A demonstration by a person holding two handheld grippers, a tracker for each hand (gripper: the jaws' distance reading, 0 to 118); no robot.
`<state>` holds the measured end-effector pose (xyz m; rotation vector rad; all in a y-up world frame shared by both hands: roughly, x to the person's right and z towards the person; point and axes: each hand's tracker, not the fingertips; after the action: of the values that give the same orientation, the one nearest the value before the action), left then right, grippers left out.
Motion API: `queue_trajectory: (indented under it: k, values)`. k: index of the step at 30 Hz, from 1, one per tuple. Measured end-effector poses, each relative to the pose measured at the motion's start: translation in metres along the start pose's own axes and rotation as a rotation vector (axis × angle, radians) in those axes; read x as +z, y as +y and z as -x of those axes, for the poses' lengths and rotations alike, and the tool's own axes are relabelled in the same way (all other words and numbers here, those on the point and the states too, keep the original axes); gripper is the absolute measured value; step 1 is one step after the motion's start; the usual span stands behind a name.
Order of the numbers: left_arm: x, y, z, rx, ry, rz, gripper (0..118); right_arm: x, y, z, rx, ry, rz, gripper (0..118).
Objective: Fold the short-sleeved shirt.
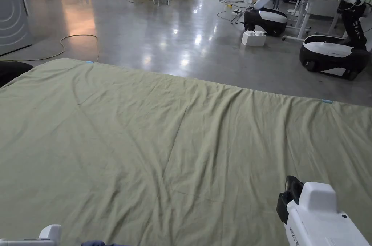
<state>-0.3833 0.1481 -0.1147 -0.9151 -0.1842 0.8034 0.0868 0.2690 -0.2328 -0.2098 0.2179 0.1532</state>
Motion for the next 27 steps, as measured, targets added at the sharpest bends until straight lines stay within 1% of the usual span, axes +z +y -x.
queue_trajectory:
  k: [1,6,12,16,18,22,24,25,27]
  values:
    - [0.004,0.000,-0.005,-0.030,0.015,-0.002,16,-0.001,0.000,-0.001,-0.009,0.000,0.008,0]
    - [0.025,0.003,-0.022,-0.055,0.014,-0.010,16,-0.001,0.000,-0.006,-0.017,-0.005,0.003,0]
    - [0.049,0.014,-0.041,-0.133,0.095,-0.027,15,0.000,0.002,-0.012,-0.029,-0.003,-0.007,0]
    - [0.072,0.028,-0.044,-0.118,0.139,-0.053,15,0.001,0.004,-0.016,-0.032,-0.004,-0.013,0]
    - [0.081,0.034,-0.047,-0.124,0.201,-0.066,15,0.001,0.004,-0.016,-0.030,-0.002,-0.015,0]
    - [0.089,0.039,-0.057,-0.089,0.253,-0.061,15,0.002,0.004,-0.016,-0.030,0.004,-0.023,0]
    - [0.088,0.037,-0.066,-0.097,0.254,-0.050,15,0.001,0.004,-0.016,-0.036,0.007,-0.021,0]
    - [0.089,0.035,-0.072,-0.134,0.221,-0.039,15,0.001,0.003,-0.016,-0.043,0.007,-0.022,0]
    - [0.085,0.032,-0.085,-0.128,0.183,-0.029,15,0.000,0.002,-0.016,-0.049,0.009,-0.018,0]
